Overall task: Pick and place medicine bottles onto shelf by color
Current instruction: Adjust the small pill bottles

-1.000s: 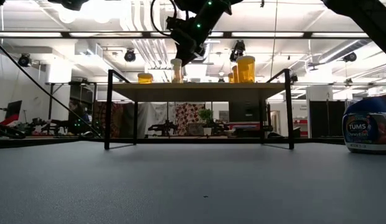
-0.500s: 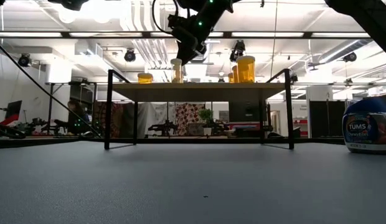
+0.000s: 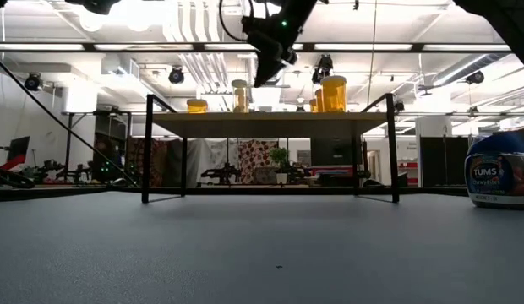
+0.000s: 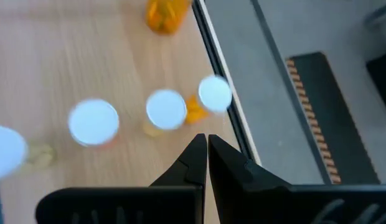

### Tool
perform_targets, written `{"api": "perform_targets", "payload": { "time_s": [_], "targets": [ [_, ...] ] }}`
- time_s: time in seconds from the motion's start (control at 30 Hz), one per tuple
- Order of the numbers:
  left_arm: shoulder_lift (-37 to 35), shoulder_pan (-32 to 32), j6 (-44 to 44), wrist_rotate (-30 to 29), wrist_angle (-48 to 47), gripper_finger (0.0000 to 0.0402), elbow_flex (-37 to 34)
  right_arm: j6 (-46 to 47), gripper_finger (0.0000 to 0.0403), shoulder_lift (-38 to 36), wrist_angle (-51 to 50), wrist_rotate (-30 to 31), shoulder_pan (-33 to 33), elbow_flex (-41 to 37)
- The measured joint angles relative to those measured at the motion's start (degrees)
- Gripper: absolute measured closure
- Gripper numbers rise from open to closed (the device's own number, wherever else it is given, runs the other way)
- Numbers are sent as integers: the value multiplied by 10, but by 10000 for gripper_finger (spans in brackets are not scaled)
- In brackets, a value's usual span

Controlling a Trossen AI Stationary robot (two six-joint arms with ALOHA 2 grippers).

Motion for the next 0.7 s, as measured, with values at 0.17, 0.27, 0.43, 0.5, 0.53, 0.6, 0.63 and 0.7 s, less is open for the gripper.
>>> {"api": "perform_targets", "payload": {
  "time_s": [0.17,0.27,0.43,0.5,0.53,0.6,0.63,0.7],
  "targets": [
    [4,0,0,0,1,226,0,18,394,2,-7,1,-6,-23],
    [5,0,0,0,1,226,0,18,394,2,7,0,-6,-37],
    [5,0,0,0,1,226,1,19,394,2,27,-30,-6,-48],
    [5,0,0,0,1,226,1,18,394,2,44,-31,-6,-51],
    [5,0,0,0,1,226,1,19,394,2,48,-34,-6,-53],
    [5,0,0,0,1,226,1,19,394,2,50,-40,-6,-54],
    [5,0,0,0,1,226,1,19,394,2,51,-40,-6,-55],
    [5,0,0,0,1,226,1,19,394,2,54,-40,-6,-56]
  ]
}}
